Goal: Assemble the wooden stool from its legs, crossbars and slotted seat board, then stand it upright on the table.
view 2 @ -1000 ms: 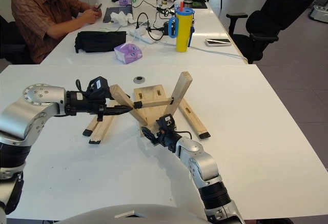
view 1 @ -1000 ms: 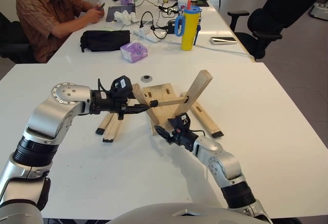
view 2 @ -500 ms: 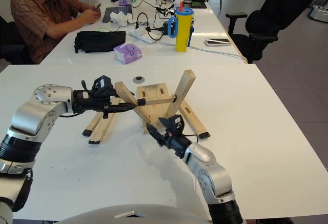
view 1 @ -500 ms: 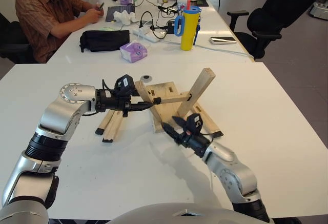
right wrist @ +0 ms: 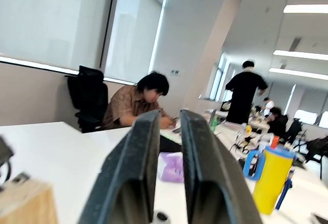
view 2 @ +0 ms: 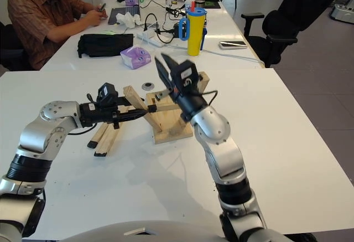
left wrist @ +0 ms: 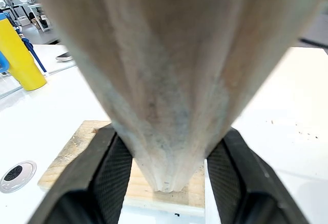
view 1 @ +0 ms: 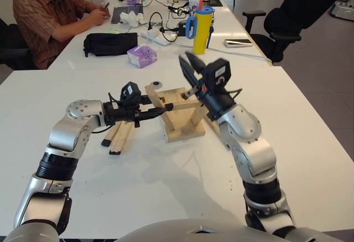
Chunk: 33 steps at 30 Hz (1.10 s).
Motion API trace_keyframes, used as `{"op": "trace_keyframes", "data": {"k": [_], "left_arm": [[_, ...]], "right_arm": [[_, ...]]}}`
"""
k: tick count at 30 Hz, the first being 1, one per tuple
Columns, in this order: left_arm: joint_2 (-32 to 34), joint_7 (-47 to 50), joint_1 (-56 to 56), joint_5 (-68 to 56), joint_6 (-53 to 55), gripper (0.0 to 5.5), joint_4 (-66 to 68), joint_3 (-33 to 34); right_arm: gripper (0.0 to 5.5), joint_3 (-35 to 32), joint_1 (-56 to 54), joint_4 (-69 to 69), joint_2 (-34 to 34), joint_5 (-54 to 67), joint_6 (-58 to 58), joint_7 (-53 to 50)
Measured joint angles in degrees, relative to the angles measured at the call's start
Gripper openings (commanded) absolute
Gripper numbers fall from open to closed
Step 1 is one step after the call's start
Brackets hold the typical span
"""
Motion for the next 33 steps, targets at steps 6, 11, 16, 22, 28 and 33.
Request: {"op": "trace_keyframes", "data": {"k": [6,11,16,22,28,33], "left_arm": [[-1.1,0.46,-0.09,-0.21,-1.99,2.03,-0.06,0.39],[-1.92,0.53,-0.06,0.02,-2.71,2.03,1.48,0.2],[-3.89,0.39,0.12,-0.29,-3.8,2.03,3.77,0.72],[-3.81,-3.06,-3.18,0.53,-5.59,2.03,8.78,0.23],[-2.36,-10.4,-11.22,3.92,-7.3,2.03,17.45,-1.44],[-2.06,-14.35,-14.03,4.83,-9.1,2.03,20.68,-2.65]], "right_arm": [[0.23,6.55,5.47,20.66,-0.55,-5.97,-1.69,-0.71],[0.23,8.16,4.58,23.08,-1.79,-9.5,-4.63,-0.85],[0.23,6.54,5.18,24.19,-1.72,-6.99,-7.17,0.58],[0.23,3.4,22.21,12.68,-7.52,1.35,-14.36,9.43],[0.23,1.1,30.05,21.71,-10.75,0.65,-21.2,12.14],[0.23,1.83,19.43,27.38,-1.98,2.72,-15.92,11.72]]}}
